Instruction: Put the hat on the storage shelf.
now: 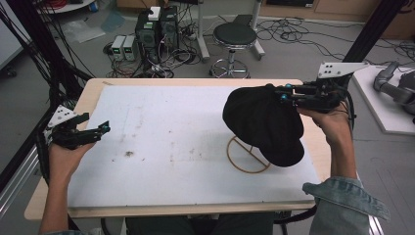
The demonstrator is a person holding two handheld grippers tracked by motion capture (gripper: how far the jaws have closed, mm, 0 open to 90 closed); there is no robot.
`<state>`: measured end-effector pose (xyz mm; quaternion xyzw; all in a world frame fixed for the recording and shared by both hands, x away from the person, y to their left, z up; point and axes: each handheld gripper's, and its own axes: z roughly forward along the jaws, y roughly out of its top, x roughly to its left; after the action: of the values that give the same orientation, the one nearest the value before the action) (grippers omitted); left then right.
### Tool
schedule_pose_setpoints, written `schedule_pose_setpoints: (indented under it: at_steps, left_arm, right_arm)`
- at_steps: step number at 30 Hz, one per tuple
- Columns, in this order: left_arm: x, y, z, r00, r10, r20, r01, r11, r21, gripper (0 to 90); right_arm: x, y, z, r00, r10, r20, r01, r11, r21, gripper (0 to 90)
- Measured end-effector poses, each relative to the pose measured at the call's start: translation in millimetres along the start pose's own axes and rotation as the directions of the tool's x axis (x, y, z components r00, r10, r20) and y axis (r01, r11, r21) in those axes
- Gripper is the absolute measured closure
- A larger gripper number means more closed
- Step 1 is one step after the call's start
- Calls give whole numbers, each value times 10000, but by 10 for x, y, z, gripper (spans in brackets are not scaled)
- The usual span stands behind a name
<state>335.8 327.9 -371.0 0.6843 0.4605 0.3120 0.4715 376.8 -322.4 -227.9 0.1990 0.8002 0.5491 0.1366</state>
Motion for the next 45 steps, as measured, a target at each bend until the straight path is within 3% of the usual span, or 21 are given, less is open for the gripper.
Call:
schedule_pose_setpoints:
  at_steps: [21, 30, 39, 45]
  left_arm:
    - [9, 0, -7, 10000, -25, -25, 25, 10000, -21, 181]
    - [9, 0, -7, 10000, 4, -24, -4, 10000, 12, 181]
    - [14, -3, -7, 10000, -23, -16, 23, 10000, 1, 181]
    - [14, -2, 1, 10000, -19, -3, 19, 10000, 6, 181]
  right_arm:
    - [-22, -49, 12, 9997, 228, -15, -229, 9997, -60, 681]
    - [-13, -39, -12, 9998, 207, -7, -207, 9993, -318, 671]
    - [-2, -34, -74, 9989, 173, 446, -148, 9982, -575, 622]
    - [-22, -86, -175, 9944, 496, 935, -403, 9943, -986, 564]
